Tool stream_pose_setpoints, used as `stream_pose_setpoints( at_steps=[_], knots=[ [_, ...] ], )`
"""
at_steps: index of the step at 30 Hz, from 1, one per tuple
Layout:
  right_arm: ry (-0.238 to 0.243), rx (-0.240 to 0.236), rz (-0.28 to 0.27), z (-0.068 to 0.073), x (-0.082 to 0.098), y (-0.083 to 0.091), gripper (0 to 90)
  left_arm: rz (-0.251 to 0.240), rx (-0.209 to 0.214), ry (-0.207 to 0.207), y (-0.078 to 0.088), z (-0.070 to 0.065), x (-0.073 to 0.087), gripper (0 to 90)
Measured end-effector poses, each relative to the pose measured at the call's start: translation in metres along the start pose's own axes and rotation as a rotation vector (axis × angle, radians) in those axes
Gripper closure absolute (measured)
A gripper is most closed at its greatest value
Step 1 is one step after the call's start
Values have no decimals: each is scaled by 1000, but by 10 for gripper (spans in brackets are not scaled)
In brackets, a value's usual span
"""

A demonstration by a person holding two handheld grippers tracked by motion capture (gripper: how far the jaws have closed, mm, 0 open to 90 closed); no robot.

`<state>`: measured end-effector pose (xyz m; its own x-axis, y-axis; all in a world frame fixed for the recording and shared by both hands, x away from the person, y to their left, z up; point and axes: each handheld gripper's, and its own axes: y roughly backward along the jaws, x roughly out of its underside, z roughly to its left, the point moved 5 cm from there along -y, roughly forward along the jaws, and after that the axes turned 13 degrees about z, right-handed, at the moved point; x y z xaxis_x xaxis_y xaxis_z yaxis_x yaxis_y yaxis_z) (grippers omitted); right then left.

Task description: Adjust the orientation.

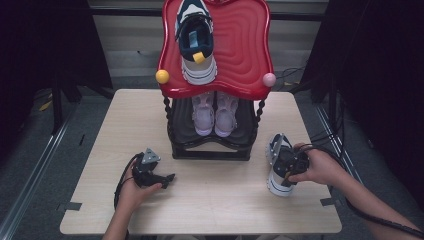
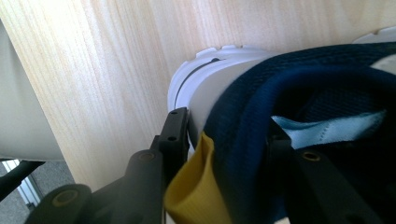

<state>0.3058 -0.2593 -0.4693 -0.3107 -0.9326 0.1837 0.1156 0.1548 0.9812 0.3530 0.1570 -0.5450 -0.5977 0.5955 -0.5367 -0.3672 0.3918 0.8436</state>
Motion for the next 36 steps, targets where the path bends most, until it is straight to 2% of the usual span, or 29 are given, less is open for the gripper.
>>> stream_pose_setpoints(
  at_steps=[3, 5, 7, 8, 10, 13, 15, 16, 17, 18, 19, 21, 22, 25, 27, 28, 30, 33, 36],
  knots=[
    [20, -1, 11, -1, 0, -2, 620, 0, -1, 0, 0, 0, 0, 77],
    [7, -10, 4, 0, -1, -3, 633, 1, -2, 0, 0, 0, 0, 77],
    [20, -11, 2, -1, 0, -3, 645, 0, -1, 0, 0, 0, 0, 77],
    [16, -15, 1, -1, 0, -4, 649, 0, 0, 0, 0, 0, 0, 77],
    [-27, -31, 30, 4, 1, -2, 670, 0, 0, 0, 0, 0, 0, 77],
    [28, -11, 13, 2, -1, -4, 688, 0, 0, 0, 0, 0, 0, 77],
    [30, -11, 10, 3, -1, -4, 699, 0, -1, 0, 0, 0, 0, 77],
    [-2, -18, 24, 5, 0, -3, 702, 0, -1, 0, 0, 0, 0, 77],
    [-10, -18, 18, 5, 0, -3, 706, 1, -2, 0, 0, 0, 0, 77],
    [10, -15, -5, 4, -1, -3, 708, 1, -2, 1, 0, 0, 0, 77],
    [22, -11, 3, 3, 1, -3, 710, 1, -1, 1, 0, 0, 0, 77],
    [-11, -22, -13, 5, 2, -1, 717, 2, -2, 0, 0, 0, 0, 77],
    [15, -15, -17, 2, 3, 0, 716, 1, -2, 0, 0, 0, 0, 77],
    [-14, -19, -21, 4, 5, 6, 718, 1, -2, 0, 0, 0, 0, 77],
    [7, -17, -30, 3, 6, 10, 718, 0, -1, 0, 0, 0, 0, 77],
    [-9, -16, -23, 3, 7, 12, 718, 1, -1, 1, 0, 0, 0, 77],
    [-8, -22, -28, 5, 7, 17, 717, 0, -1, 0, 0, 0, 0, 77],
    [17, -2, -43, 3, 7, 24, 717, 0, 0, 0, 0, 0, 0, 77],
    [12, -3, -34, 5, 8, 33, 716, -4, 0, 6, 0, 0, 0, 77]
  ],
)
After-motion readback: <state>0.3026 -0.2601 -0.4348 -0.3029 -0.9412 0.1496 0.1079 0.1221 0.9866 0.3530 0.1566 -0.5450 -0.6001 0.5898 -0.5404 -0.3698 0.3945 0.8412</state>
